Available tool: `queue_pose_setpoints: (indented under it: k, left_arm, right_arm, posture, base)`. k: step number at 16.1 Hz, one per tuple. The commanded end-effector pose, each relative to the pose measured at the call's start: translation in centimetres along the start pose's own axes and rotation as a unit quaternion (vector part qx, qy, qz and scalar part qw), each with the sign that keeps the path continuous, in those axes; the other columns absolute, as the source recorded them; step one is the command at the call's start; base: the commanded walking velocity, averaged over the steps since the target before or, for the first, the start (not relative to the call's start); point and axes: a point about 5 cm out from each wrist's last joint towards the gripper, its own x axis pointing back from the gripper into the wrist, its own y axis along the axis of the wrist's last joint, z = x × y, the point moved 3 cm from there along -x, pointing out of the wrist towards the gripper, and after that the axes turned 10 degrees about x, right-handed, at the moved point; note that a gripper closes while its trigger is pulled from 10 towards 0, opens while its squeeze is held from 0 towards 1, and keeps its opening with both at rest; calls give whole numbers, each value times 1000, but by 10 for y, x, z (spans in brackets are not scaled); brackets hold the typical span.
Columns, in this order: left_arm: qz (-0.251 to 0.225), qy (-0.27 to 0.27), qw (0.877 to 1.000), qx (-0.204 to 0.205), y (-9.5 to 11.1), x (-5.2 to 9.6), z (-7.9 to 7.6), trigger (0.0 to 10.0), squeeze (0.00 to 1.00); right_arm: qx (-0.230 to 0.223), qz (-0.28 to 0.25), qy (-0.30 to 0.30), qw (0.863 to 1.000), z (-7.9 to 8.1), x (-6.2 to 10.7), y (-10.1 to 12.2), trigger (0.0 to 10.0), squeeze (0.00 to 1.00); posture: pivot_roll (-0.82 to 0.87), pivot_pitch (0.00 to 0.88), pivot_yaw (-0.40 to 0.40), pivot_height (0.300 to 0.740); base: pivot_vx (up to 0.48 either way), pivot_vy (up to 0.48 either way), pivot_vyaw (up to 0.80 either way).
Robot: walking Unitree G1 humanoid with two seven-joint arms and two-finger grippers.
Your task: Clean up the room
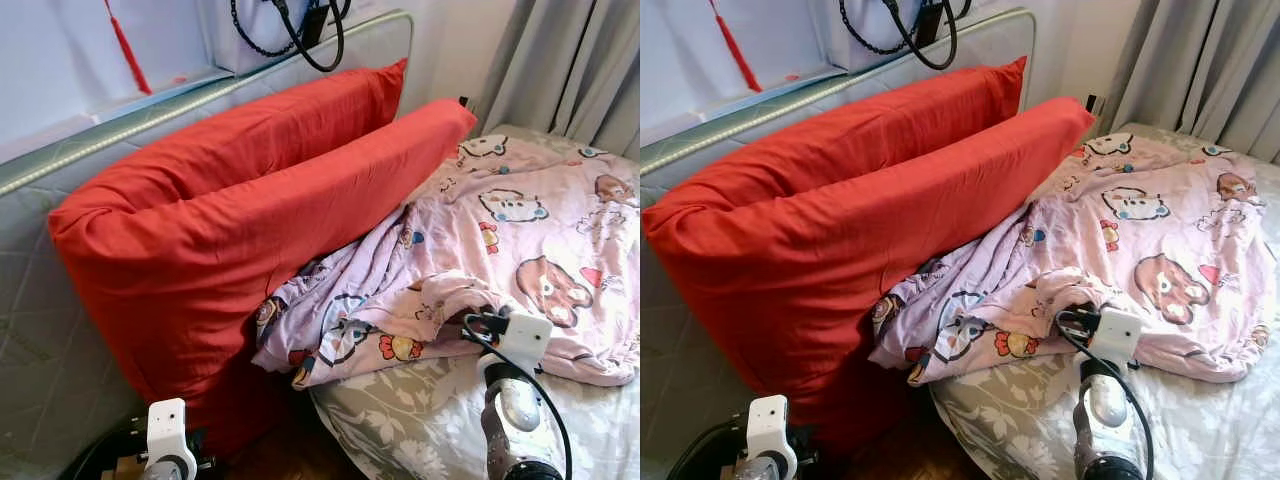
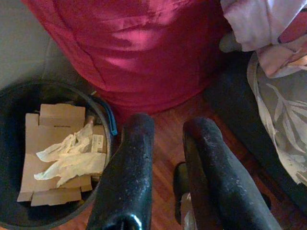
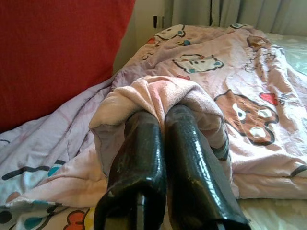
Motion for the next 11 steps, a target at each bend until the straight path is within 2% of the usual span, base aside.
queue_pose_setpoints:
  k: [1, 7, 11]
  left_arm:
    - [8, -1, 1000, -13, -4, 1, 2, 10000, 0]
    - [9, -13, 1000, -17, -5, 1, -3, 10000, 0]
    - [13, -18, 1000, -21, -7, 1, -5, 10000, 0]
  right_arm:
    - [4, -13, 4, 1000, 4, 1, 4, 10000, 0]
    - [10, -15, 2, 1000, 6, 2, 4, 10000, 0]
    - [15, -16, 0, 1000, 4, 1, 5, 10000, 0]
  posture:
    - [73, 77, 7, 740]
    - [79, 40, 10, 740]
    - [75, 17, 16, 740]
  base:
    - [0, 0, 0]
    - [0, 0, 0]
    - [-247, 0, 0]
